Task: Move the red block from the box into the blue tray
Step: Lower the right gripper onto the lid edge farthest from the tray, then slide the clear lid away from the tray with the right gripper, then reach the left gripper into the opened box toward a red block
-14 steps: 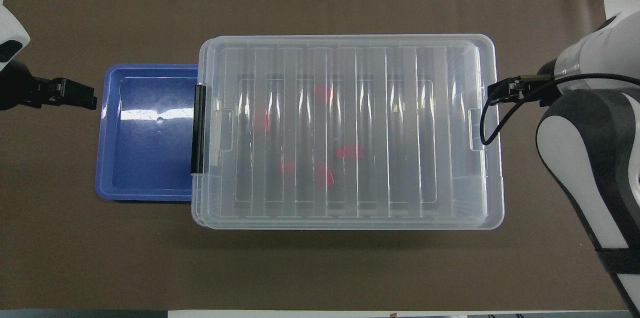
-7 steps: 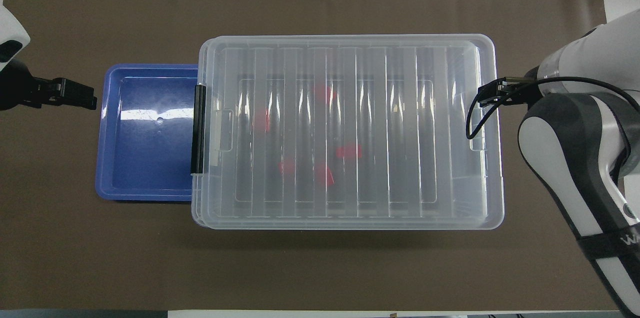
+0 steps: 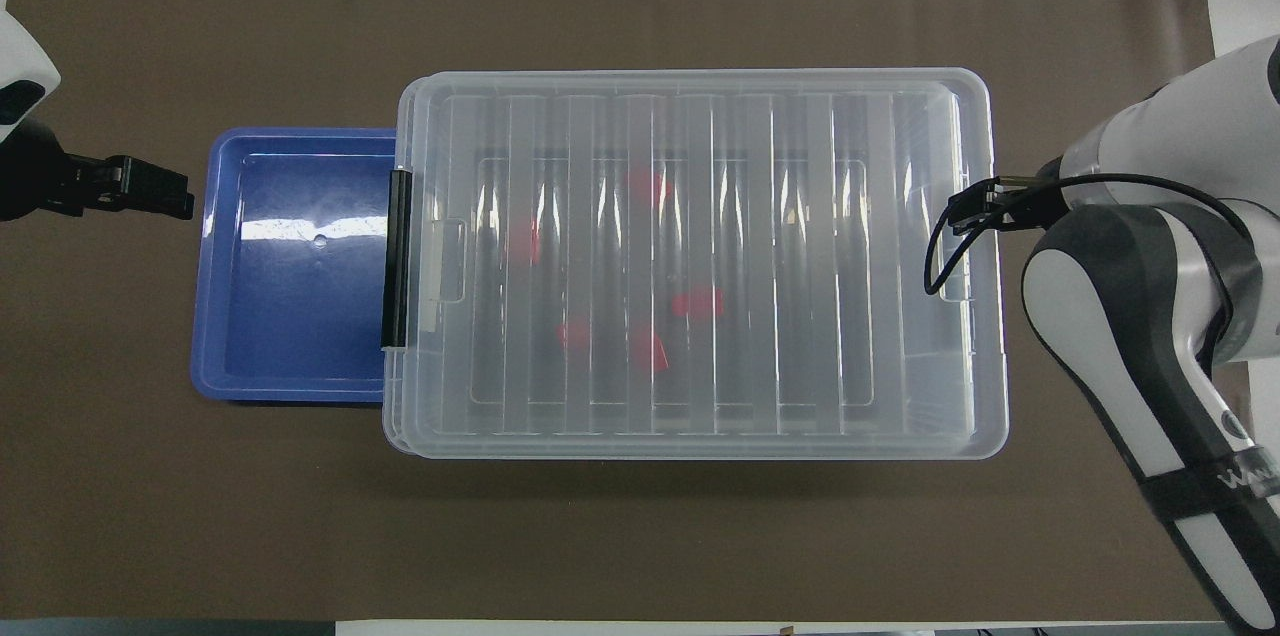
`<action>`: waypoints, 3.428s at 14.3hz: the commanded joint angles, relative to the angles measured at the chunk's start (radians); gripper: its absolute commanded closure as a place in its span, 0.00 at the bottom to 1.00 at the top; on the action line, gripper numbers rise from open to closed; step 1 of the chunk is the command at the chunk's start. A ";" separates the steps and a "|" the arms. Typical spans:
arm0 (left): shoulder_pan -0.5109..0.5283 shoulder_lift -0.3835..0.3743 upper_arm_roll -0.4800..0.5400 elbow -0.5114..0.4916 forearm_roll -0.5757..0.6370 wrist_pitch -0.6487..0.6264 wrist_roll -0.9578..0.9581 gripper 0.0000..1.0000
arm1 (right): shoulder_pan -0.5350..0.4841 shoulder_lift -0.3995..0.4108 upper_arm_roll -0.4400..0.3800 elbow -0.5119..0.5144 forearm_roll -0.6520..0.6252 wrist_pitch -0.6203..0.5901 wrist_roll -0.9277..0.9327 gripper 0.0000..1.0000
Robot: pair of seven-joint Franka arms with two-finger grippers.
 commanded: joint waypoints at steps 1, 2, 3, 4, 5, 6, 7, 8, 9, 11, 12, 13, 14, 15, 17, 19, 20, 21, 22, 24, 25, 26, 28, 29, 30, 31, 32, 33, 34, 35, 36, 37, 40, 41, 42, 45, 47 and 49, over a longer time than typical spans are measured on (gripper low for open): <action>0.009 -0.021 0.000 -0.019 -0.014 -0.002 0.011 0.00 | -0.015 -0.038 0.005 -0.056 0.007 0.026 -0.029 0.00; 0.009 -0.021 -0.002 -0.019 -0.014 -0.002 0.011 0.00 | -0.021 -0.043 0.003 -0.061 0.007 0.026 -0.029 0.00; 0.009 -0.021 0.000 -0.019 -0.014 -0.002 0.011 0.00 | -0.030 -0.043 0.003 -0.062 0.007 0.028 -0.040 0.00; 0.009 -0.021 0.000 -0.019 -0.014 -0.002 0.011 0.00 | -0.036 -0.043 0.003 -0.062 0.007 0.028 -0.058 0.00; 0.009 -0.021 0.000 -0.019 -0.014 -0.002 0.011 0.00 | -0.051 -0.043 0.003 -0.062 0.007 0.028 -0.074 0.00; 0.009 -0.021 -0.002 -0.019 -0.014 -0.005 0.011 0.00 | -0.058 -0.043 0.003 -0.062 0.007 0.029 -0.083 0.00; 0.009 -0.021 0.000 -0.019 -0.014 -0.005 0.011 0.00 | -0.064 -0.043 0.003 -0.062 0.007 0.029 -0.092 0.00; 0.008 -0.021 -0.002 -0.019 -0.014 -0.002 0.011 0.00 | -0.077 -0.043 0.003 -0.062 0.005 0.032 -0.103 0.00; 0.008 -0.021 -0.002 -0.019 -0.014 -0.002 0.011 0.00 | -0.084 -0.043 0.003 -0.062 0.004 0.032 -0.117 0.00; 0.009 -0.021 -0.002 -0.019 -0.014 -0.002 0.014 0.00 | -0.103 -0.043 0.003 -0.065 0.004 0.036 -0.151 0.00; 0.009 -0.021 0.000 -0.019 -0.014 -0.002 0.014 0.00 | -0.114 -0.043 0.003 -0.064 0.001 0.036 -0.166 0.00; 0.009 -0.021 0.000 -0.019 -0.014 -0.007 0.014 0.00 | -0.128 -0.042 0.003 -0.062 -0.001 0.036 -0.187 0.00; 0.009 -0.021 0.000 -0.021 -0.014 -0.008 0.014 0.00 | -0.140 -0.042 0.003 -0.062 -0.001 0.037 -0.207 0.00; 0.009 -0.021 0.000 -0.021 -0.014 -0.007 0.013 0.00 | -0.143 -0.042 0.003 -0.062 -0.001 0.040 -0.218 0.00; 0.008 -0.021 -0.002 -0.019 -0.014 0.000 0.011 0.00 | -0.165 -0.042 0.003 -0.062 -0.004 0.040 -0.227 0.00; 0.005 -0.021 -0.002 -0.019 -0.014 0.001 0.011 0.00 | -0.182 -0.040 0.003 -0.061 -0.004 0.042 -0.269 0.00; 0.003 -0.020 -0.002 -0.019 -0.014 0.004 0.010 0.00 | -0.192 -0.039 0.003 -0.058 -0.004 0.040 -0.279 0.00; 0.002 -0.020 -0.002 -0.019 -0.014 0.004 0.010 0.00 | -0.194 -0.037 0.003 -0.056 -0.004 0.040 -0.287 0.00; 0.002 -0.020 -0.002 -0.019 -0.014 0.004 0.010 0.00 | -0.208 -0.035 0.002 -0.053 -0.007 0.042 -0.296 0.00; 0.002 -0.020 -0.002 -0.019 -0.014 0.006 0.010 0.00 | -0.228 -0.032 0.002 -0.049 -0.007 0.042 -0.330 0.00; 0.002 -0.020 -0.002 -0.021 -0.014 0.006 0.011 0.00 | -0.237 -0.031 0.000 -0.046 -0.010 0.042 -0.345 0.00; -0.001 -0.021 -0.002 -0.022 -0.014 0.006 0.011 0.00 | -0.246 -0.031 0.000 -0.042 -0.015 0.042 -0.356 0.00; -0.003 -0.023 -0.002 -0.031 -0.014 0.016 0.011 0.00 | -0.272 -0.029 0.000 -0.035 -0.024 0.042 -0.385 0.00; -0.003 -0.023 -0.002 -0.031 -0.014 0.016 0.011 0.00 | -0.280 -0.028 0.000 -0.033 -0.025 0.042 -0.398 0.00; -0.004 -0.023 -0.002 -0.031 -0.014 0.016 0.011 0.00 | -0.282 -0.028 0.000 -0.032 -0.027 0.042 -0.401 0.00; -0.005 -0.023 -0.003 -0.033 -0.014 0.016 0.011 0.00 | -0.283 -0.028 0.000 -0.032 -0.027 0.042 -0.402 0.00; -0.006 -0.023 -0.005 -0.031 -0.014 0.018 0.011 0.00 | -0.289 -0.028 -0.001 -0.032 -0.035 0.042 -0.402 0.00; -0.006 -0.023 -0.008 -0.031 -0.014 0.020 0.011 0.00 | -0.298 -0.028 0.000 -0.032 -0.045 0.042 -0.404 0.00; -0.014 -0.023 -0.011 -0.033 -0.014 0.021 0.010 0.00 | -0.301 -0.028 0.000 -0.032 -0.048 0.043 -0.404 0.00; -0.036 -0.023 -0.011 -0.033 -0.014 0.024 0.010 0.00 | -0.303 -0.028 -0.001 -0.032 -0.048 0.042 -0.414 0.00; -0.055 -0.024 -0.011 -0.036 -0.014 0.030 0.008 0.00 | -0.305 -0.028 -0.001 -0.032 -0.048 0.042 -0.425 0.00; -0.081 -0.032 -0.011 -0.048 -0.014 0.041 0.006 0.00 | -0.312 -0.028 -0.003 -0.032 -0.048 0.043 -0.428 0.00; -0.173 -0.050 -0.011 -0.114 -0.012 0.117 -0.067 0.00 | -0.331 -0.028 -0.001 -0.030 -0.048 0.043 -0.442 0.00; -0.208 -0.050 -0.011 -0.129 -0.012 0.148 -0.088 0.00 | -0.335 -0.026 -0.003 -0.029 -0.048 0.045 -0.460 0.00; -0.242 -0.052 -0.011 -0.143 -0.012 0.168 -0.095 0.00 | -0.344 -0.026 -0.003 -0.029 -0.048 0.060 -0.474 0.00; -0.322 -0.038 -0.011 -0.186 -0.012 0.248 -0.107 0.00 | -0.360 -0.025 -0.003 -0.029 -0.048 0.063 -0.493 0.00; -0.366 0.009 -0.011 -0.195 -0.008 0.298 -0.144 0.00 | -0.366 -0.025 -0.003 -0.029 -0.048 0.063 -0.493 0.00; -0.402 0.066 -0.011 -0.208 -0.006 0.380 -0.147 0.00 | -0.367 -0.025 -0.001 -0.029 -0.048 0.063 -0.493 0.00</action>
